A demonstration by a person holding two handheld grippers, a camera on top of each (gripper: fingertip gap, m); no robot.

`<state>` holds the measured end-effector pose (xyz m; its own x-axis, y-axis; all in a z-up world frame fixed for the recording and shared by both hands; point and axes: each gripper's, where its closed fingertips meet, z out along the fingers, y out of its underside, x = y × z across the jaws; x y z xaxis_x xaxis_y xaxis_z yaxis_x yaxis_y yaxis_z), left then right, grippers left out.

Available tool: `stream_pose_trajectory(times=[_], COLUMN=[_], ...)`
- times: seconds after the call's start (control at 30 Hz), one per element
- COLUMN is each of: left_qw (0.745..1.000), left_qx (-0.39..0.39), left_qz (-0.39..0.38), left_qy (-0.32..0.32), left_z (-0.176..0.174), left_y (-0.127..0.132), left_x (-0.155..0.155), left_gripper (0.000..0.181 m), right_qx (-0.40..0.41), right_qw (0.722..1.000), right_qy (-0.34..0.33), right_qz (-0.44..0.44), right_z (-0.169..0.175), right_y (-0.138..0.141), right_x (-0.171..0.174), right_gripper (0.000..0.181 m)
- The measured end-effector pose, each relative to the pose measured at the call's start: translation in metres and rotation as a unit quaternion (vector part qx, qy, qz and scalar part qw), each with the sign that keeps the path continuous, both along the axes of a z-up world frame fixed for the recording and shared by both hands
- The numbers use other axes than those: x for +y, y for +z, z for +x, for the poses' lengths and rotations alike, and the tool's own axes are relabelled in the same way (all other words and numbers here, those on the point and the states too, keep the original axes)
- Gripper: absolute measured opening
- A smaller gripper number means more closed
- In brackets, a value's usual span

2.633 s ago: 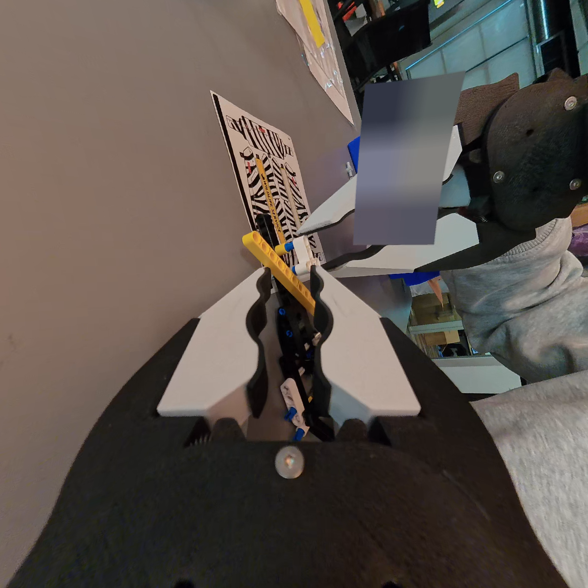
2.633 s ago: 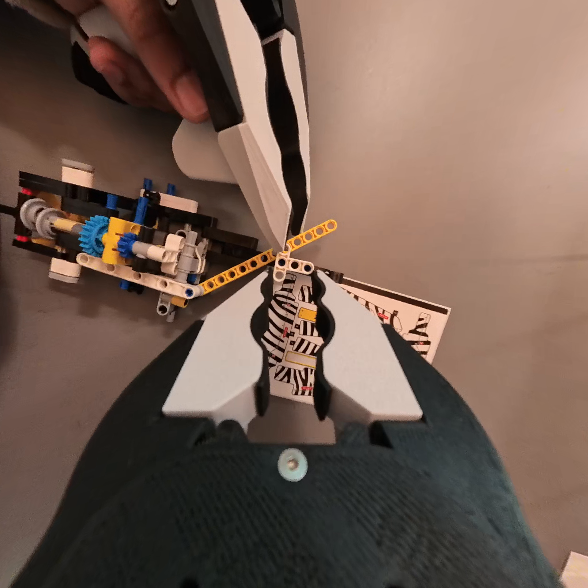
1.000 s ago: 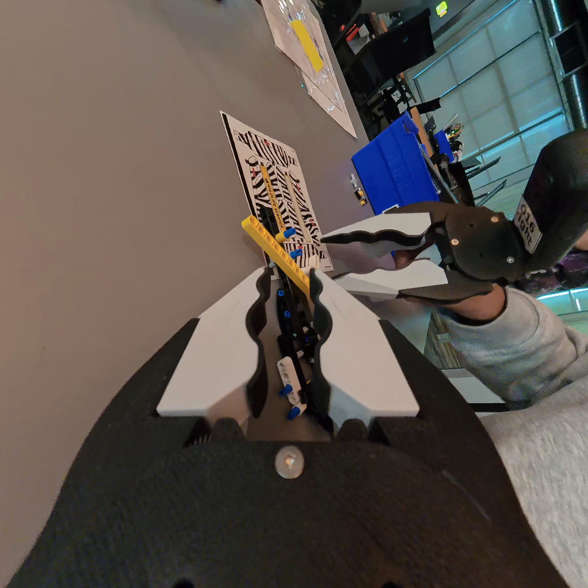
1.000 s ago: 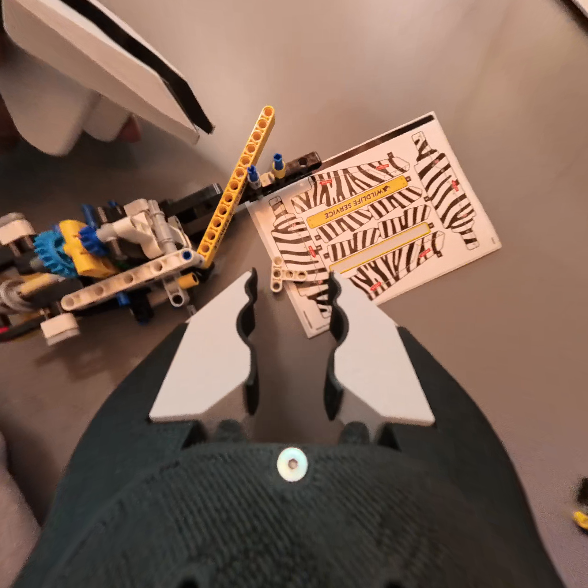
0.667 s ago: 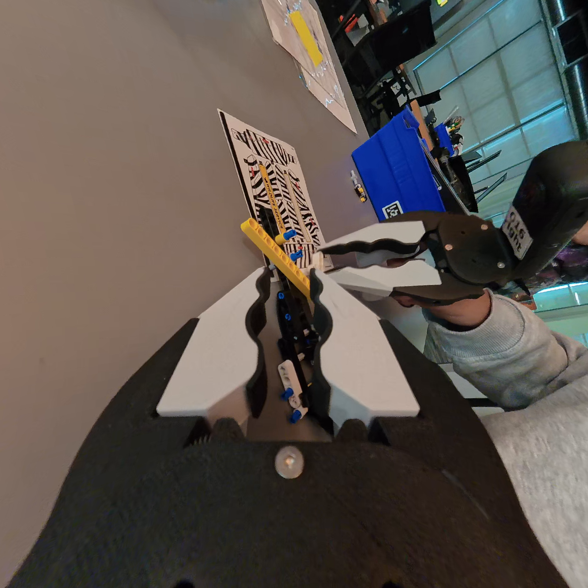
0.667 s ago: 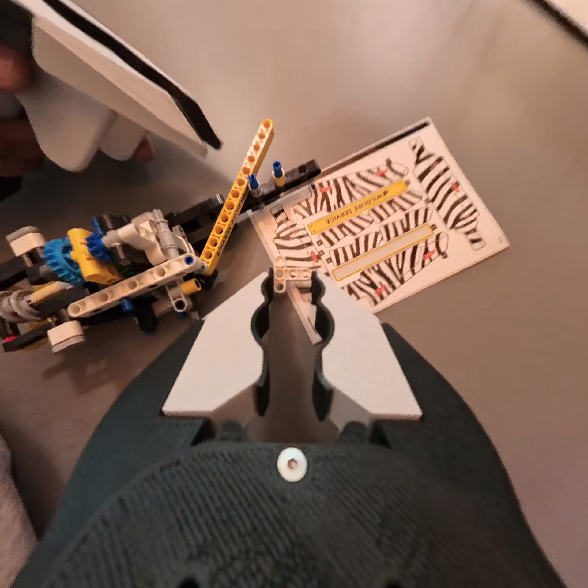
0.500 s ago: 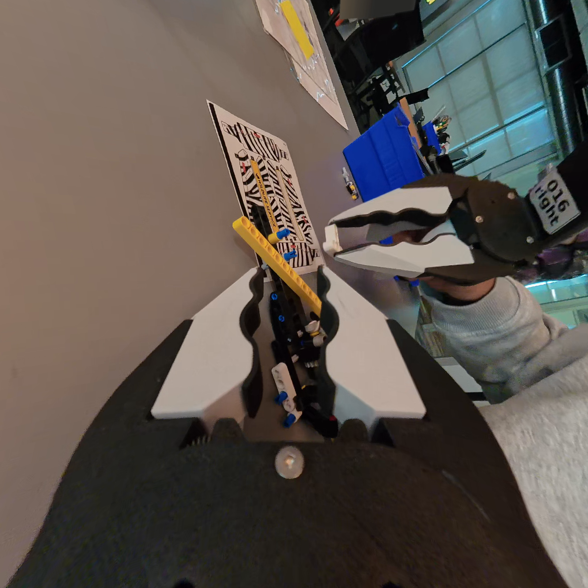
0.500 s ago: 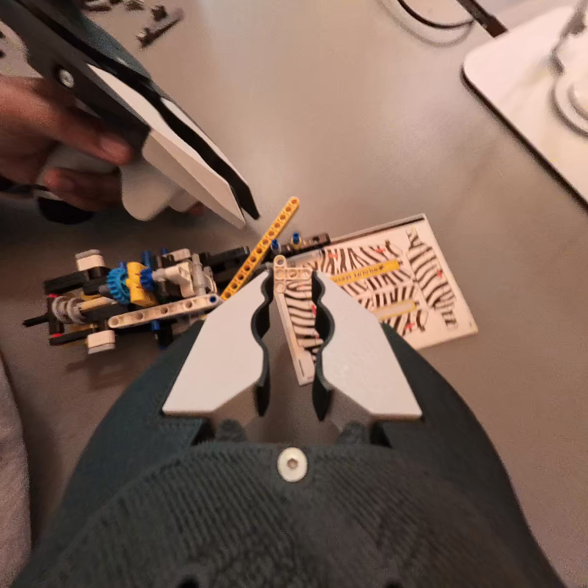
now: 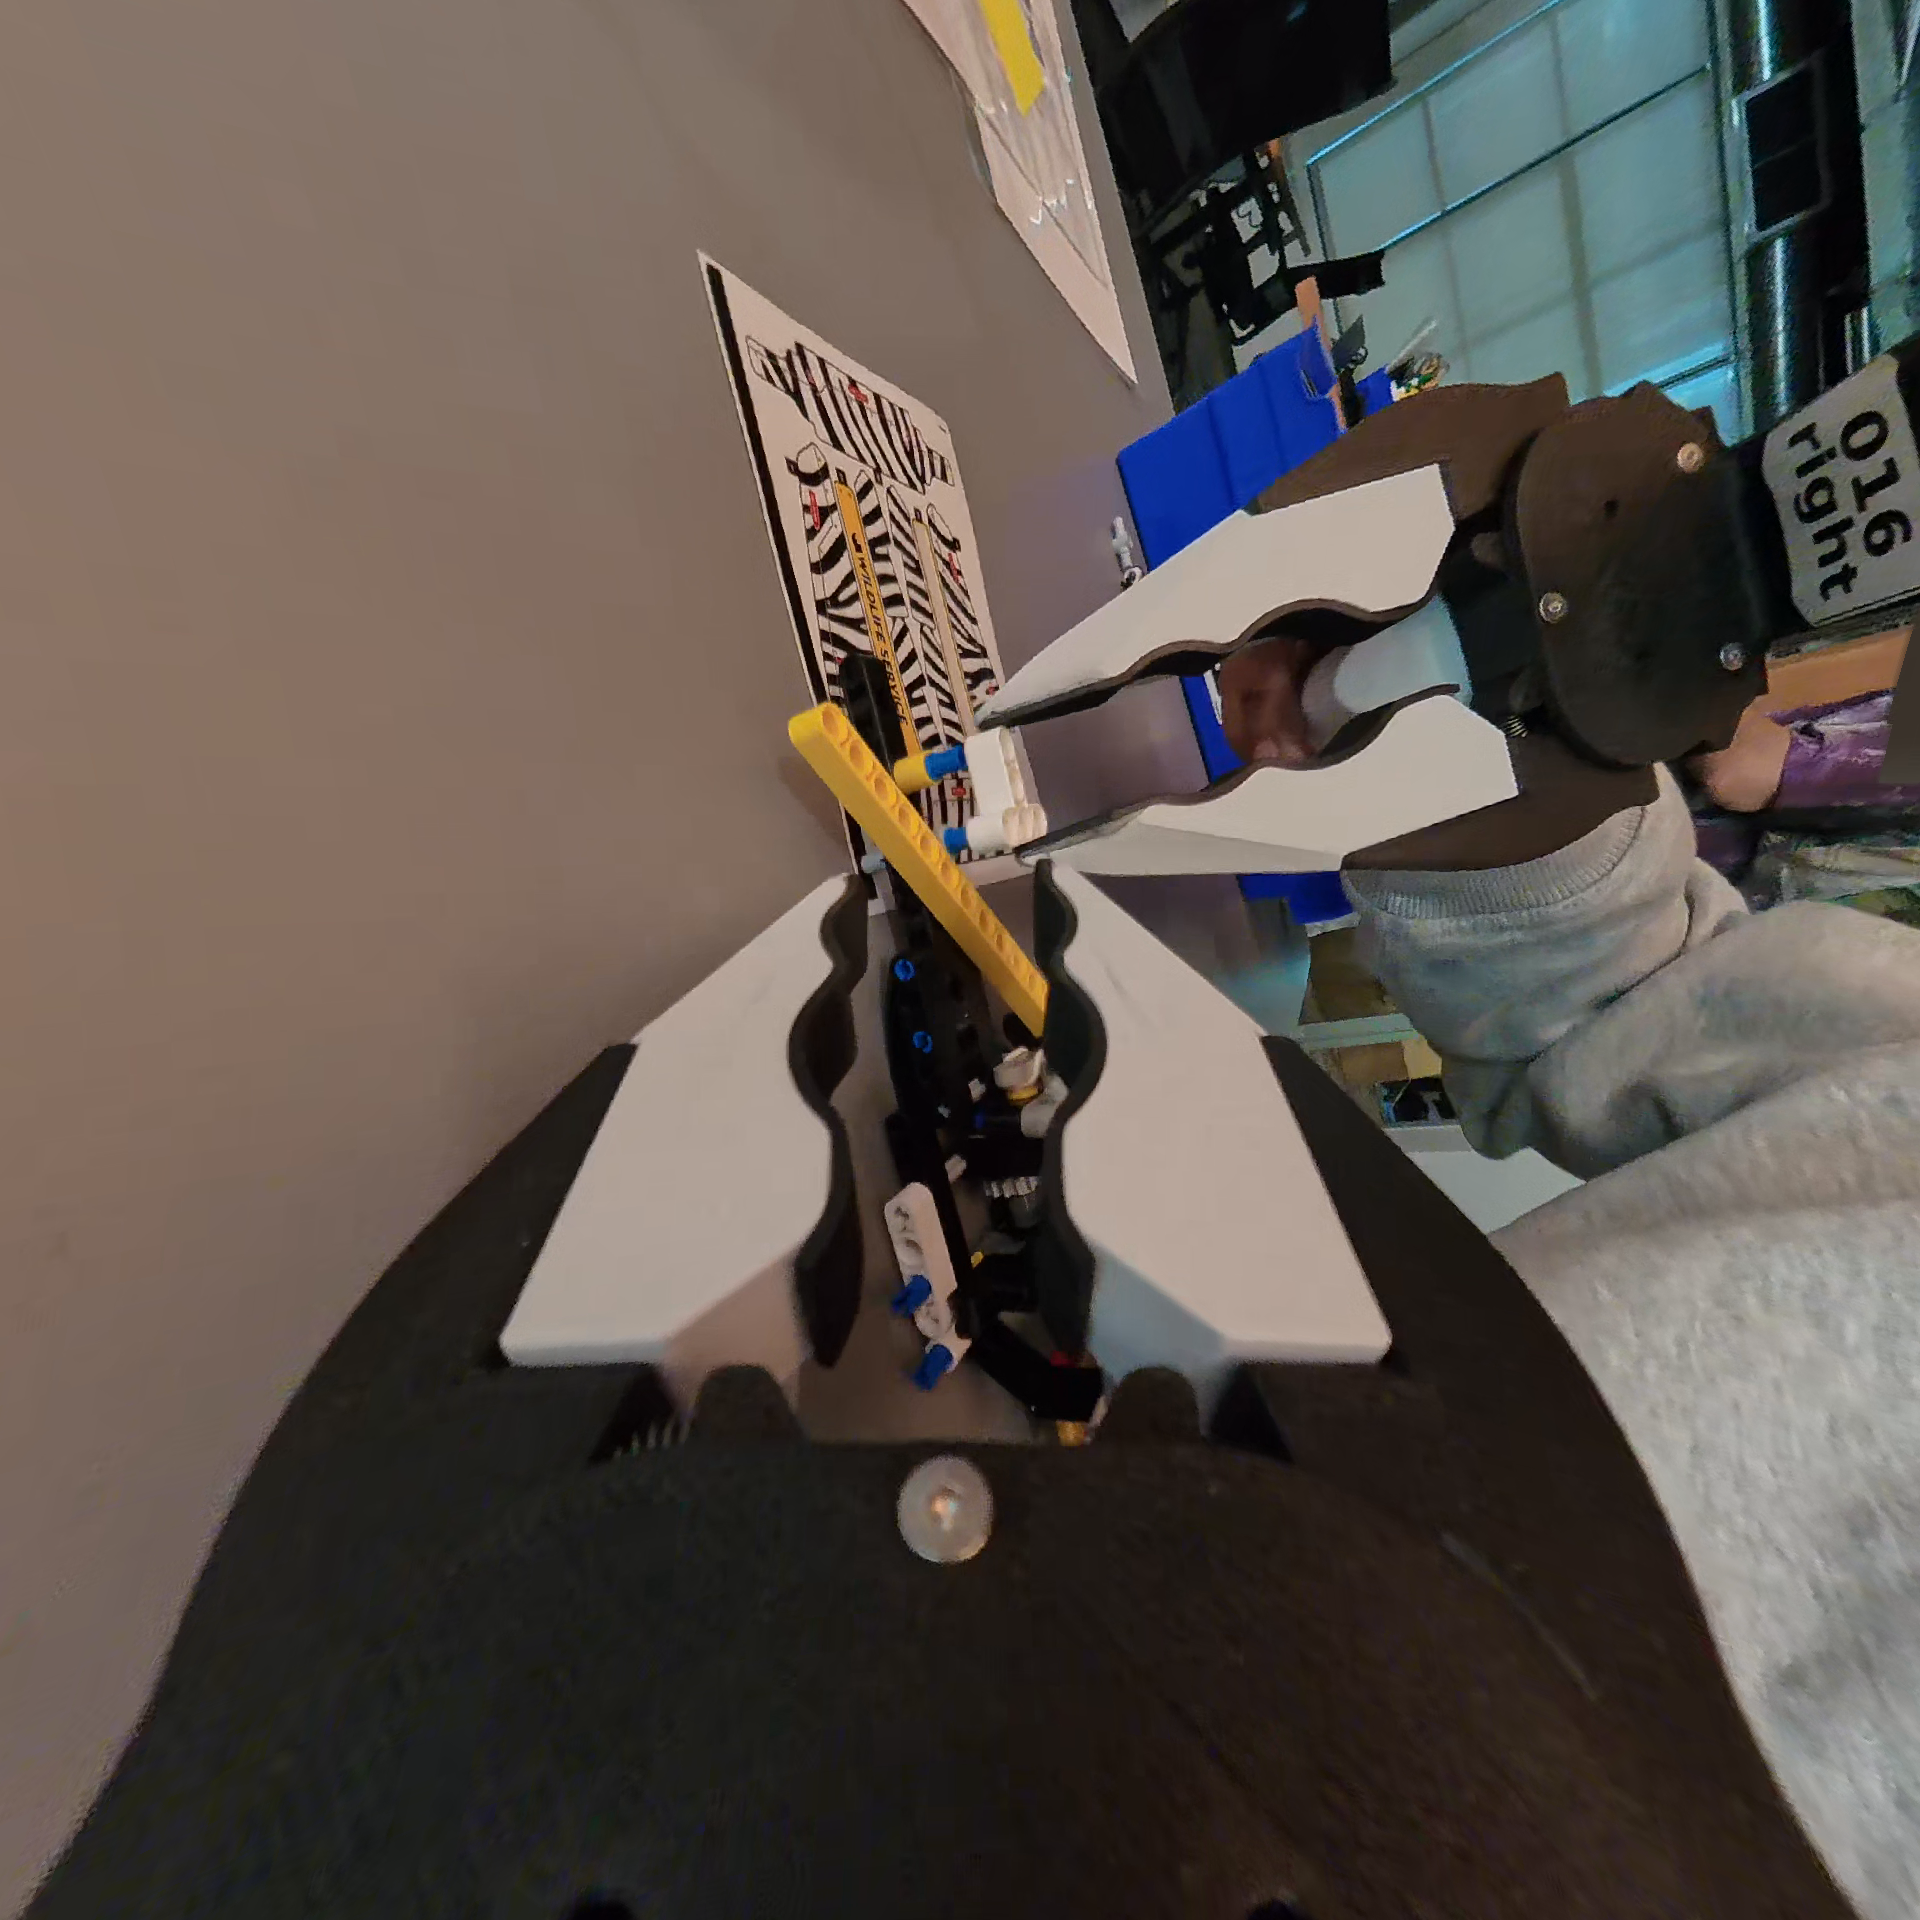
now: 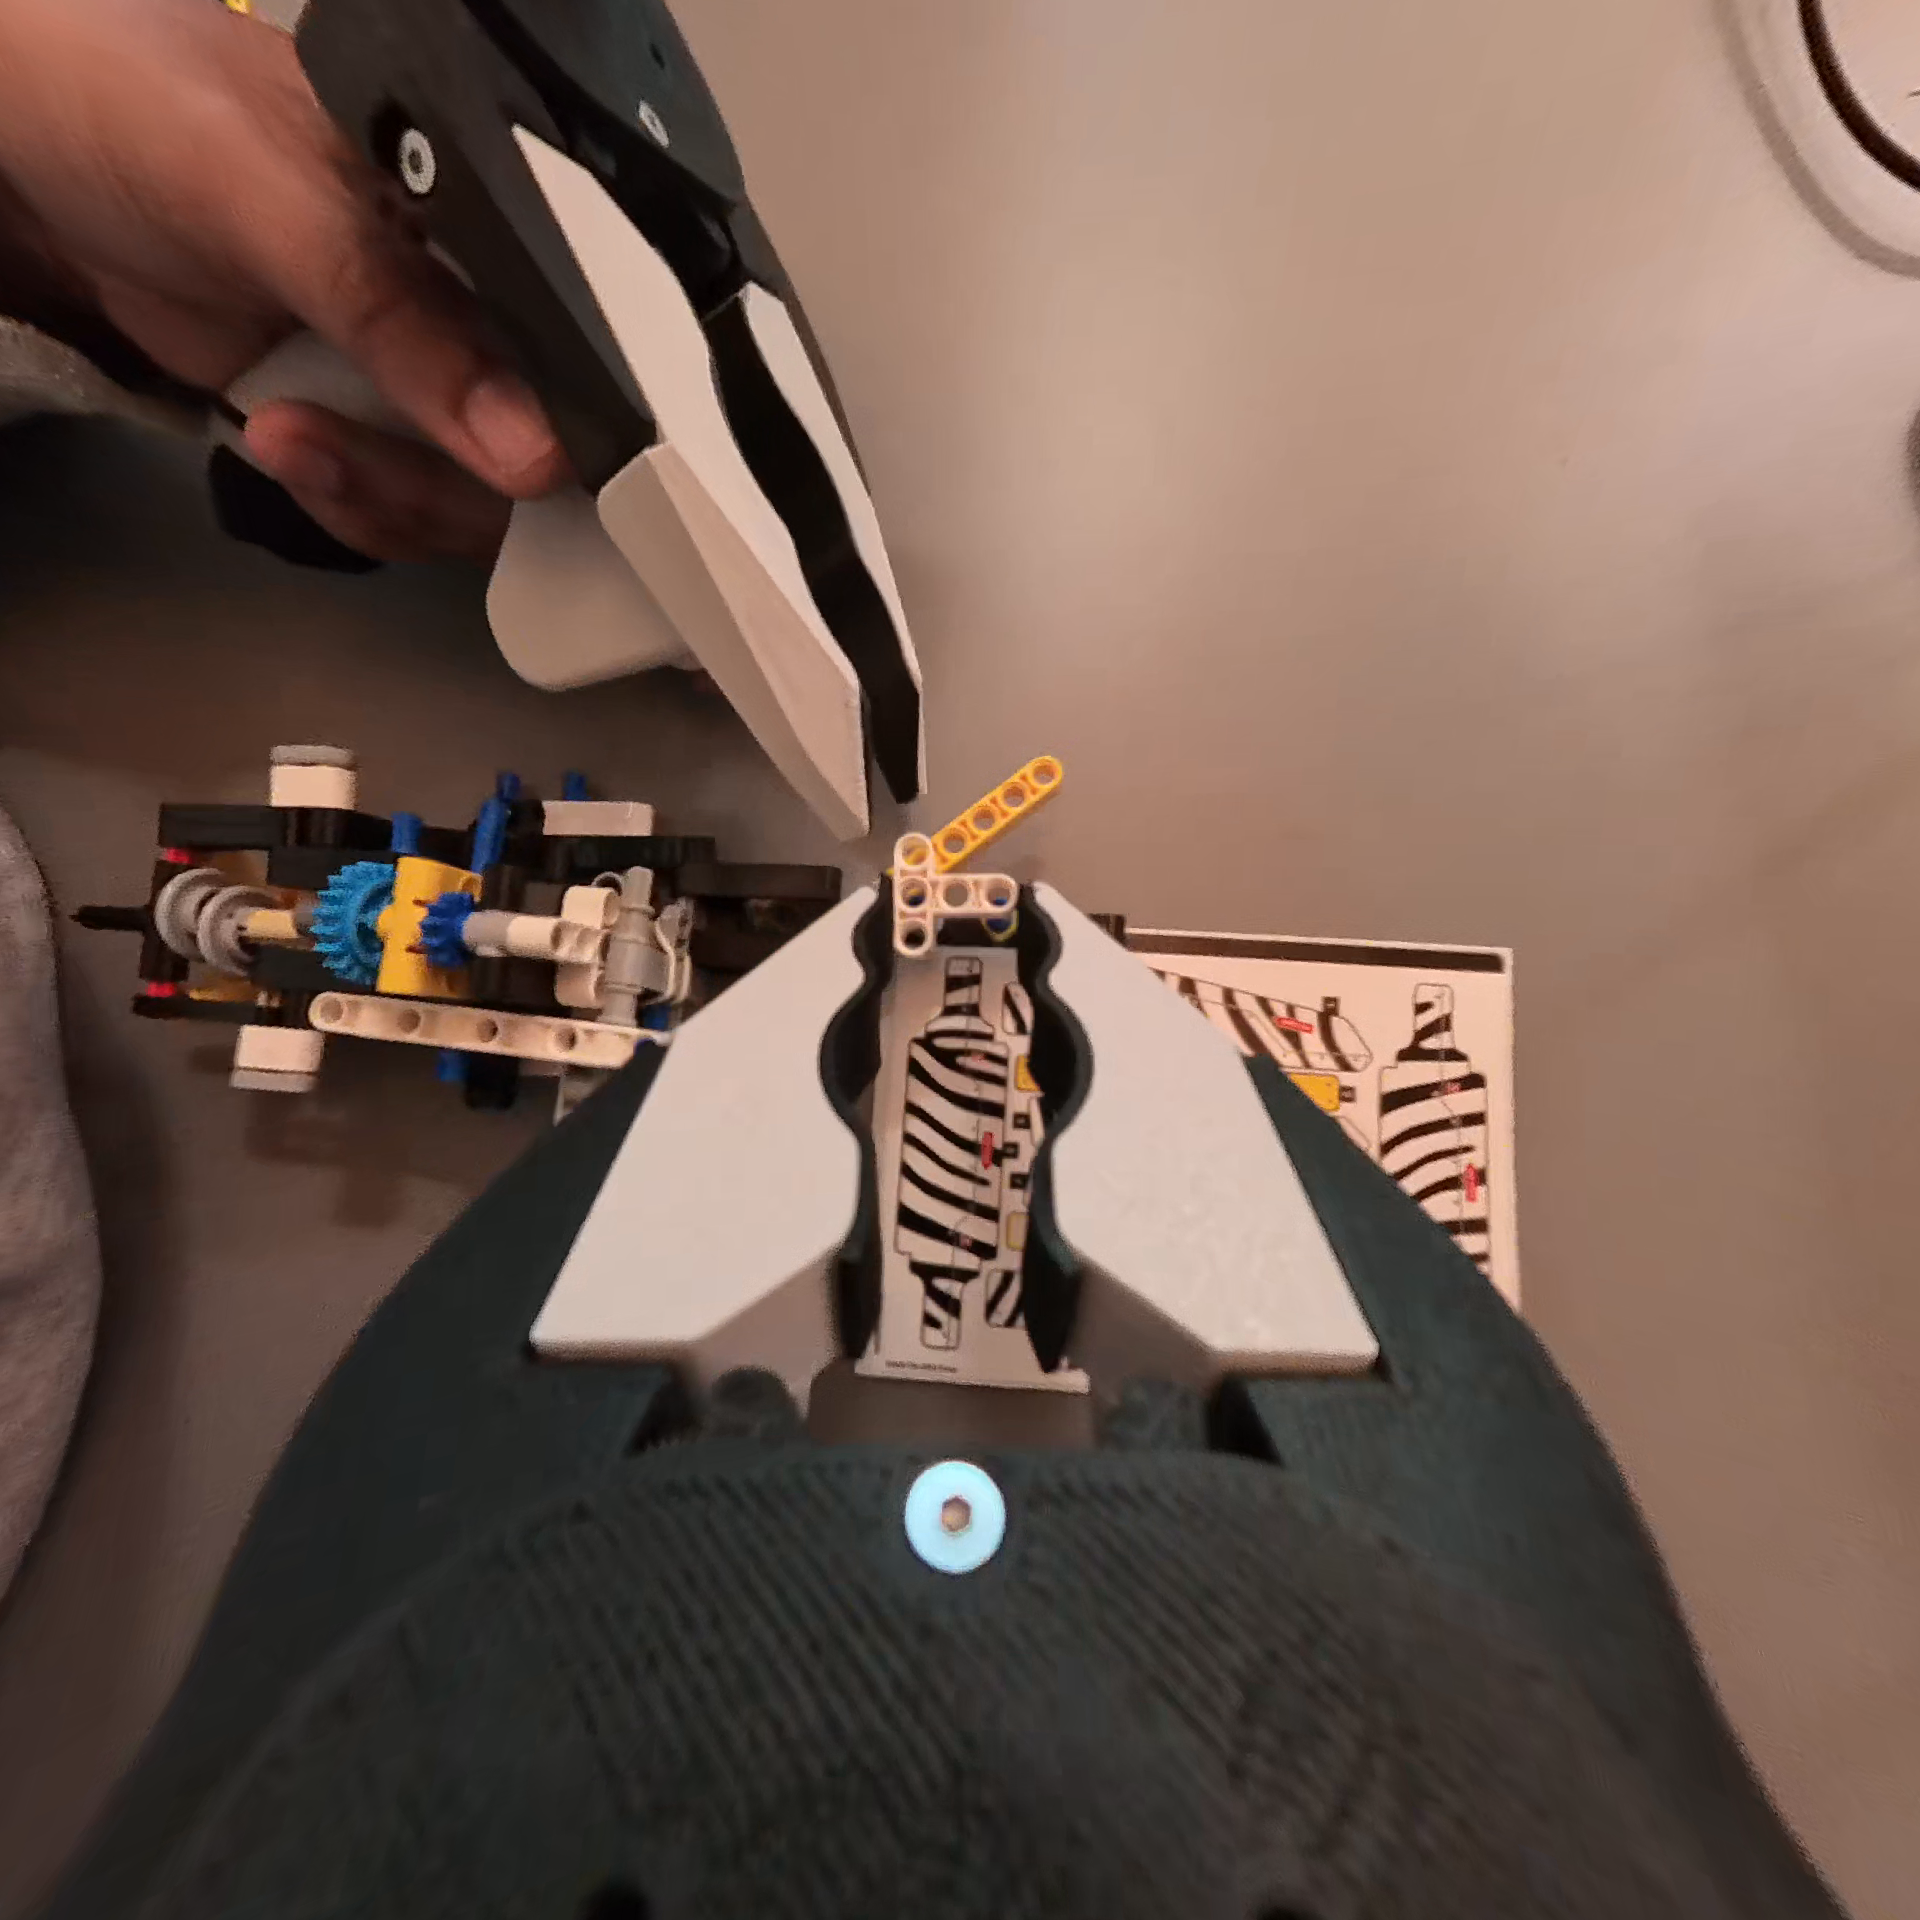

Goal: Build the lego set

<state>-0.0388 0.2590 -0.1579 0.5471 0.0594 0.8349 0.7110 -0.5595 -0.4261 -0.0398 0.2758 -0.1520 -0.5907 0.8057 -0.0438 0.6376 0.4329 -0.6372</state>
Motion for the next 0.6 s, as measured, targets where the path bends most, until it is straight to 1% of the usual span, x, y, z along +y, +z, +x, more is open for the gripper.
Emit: stream_pose_trajectory(times=[0.13,0.3,0.6], left_qw=[1.0,1.0,1.0], left_qx=[-0.001,0.008,-0.013], left_qz=[-0.002,-0.011,-0.003], left_qy=[-0.006,-0.01,-0.01], left_z=[0.0004,0.0019,0.0021], left_y=[-0.0012,-0.0045,-0.0034], left_x=[0.0057,0.0085,0.0084], left_gripper=[0.029,0.024,0.019], right_qx=[-0.015,-0.02,-0.023], right_qw=[1.0,1.0,0.999], right_qy=[0.004,-0.009,-0.021], right_qz=[-0.005,-0.009,-0.022], right_z=[0.0011,0.0003,0.0005], right_y=[-0.0036,-0.0041,-0.0045], right_x=[0.0009,0.0007,0.001], right_gripper=[0.022,0.022,0.022])
